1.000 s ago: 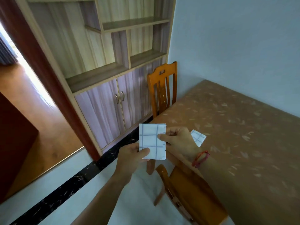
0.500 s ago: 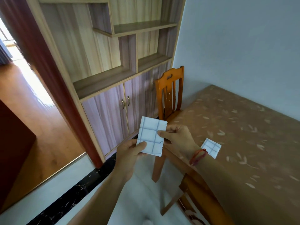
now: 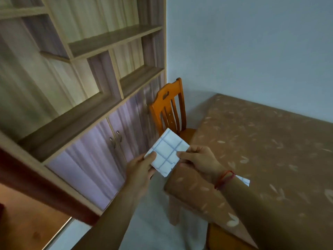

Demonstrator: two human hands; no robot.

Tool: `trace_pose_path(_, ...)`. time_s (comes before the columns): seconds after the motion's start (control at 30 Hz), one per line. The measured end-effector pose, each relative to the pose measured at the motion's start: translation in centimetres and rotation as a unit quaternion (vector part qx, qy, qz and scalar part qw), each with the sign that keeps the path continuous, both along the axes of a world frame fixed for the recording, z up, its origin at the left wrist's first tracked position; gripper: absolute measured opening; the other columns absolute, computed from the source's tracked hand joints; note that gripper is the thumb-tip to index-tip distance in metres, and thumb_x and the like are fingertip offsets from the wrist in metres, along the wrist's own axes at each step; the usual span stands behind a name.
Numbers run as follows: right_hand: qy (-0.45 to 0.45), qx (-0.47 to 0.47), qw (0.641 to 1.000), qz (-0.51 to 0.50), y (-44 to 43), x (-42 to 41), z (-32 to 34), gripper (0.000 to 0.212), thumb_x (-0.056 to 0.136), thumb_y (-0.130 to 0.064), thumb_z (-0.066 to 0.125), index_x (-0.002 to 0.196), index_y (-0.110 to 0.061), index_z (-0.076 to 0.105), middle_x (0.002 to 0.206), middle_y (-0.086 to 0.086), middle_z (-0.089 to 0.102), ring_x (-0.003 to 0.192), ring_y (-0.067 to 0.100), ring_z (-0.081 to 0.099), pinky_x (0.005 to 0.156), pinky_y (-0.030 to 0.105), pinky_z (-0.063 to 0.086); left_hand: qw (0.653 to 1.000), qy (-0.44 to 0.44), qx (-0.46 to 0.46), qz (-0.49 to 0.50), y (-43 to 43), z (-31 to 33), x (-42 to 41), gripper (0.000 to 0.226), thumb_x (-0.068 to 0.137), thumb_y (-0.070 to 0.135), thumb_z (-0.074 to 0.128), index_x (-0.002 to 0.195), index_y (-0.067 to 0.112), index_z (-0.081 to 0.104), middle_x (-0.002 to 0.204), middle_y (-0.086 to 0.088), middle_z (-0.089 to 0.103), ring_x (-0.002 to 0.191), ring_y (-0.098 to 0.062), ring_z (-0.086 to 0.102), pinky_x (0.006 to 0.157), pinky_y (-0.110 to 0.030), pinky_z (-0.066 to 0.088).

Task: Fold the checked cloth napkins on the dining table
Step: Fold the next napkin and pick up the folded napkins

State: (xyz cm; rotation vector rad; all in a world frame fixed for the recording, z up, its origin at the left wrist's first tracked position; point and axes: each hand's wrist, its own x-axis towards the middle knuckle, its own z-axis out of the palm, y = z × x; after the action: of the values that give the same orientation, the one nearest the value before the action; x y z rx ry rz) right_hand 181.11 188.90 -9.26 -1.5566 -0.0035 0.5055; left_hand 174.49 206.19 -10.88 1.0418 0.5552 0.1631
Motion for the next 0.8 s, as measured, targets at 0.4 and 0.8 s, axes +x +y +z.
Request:
trace_pose_path(0.4,-0.031,-0.108,0.989,-0.1,-7.7,8.2,-0.9,0.037,0.076,-0.021,0.083,0.094,0.009,0.07,0.091,0.022,0.073,0.083,0.033,0.073,0.078,0.048,0.061,0.969,-0.001,0.113,-0.218,-5.0,-1.0,14.1,0.012,0.09,0.009,0.065,0.1,0.006,0.072,0.096,-0.009,0.075,0.089,-0.026,0.072,0.074,-0.043,0.059)
trace_pose_path(0.8,-0.002,-0.161,0.944,-0.287,-9.1,15.2,-1.7,0.004,0.08,-0.007,0.079,0.082,-0.008,0.076,0.084,0.015,0.075,0.073,0.023,0.072,0.074,0.044,0.062,0.888,-0.031,0.2,-0.414,-6.3,-3.3,28.4,0.004,0.086,0.012,0.071,0.088,0.009,0.073,0.085,-0.006,0.075,0.08,-0.022,0.071,0.064,-0.032,0.056)
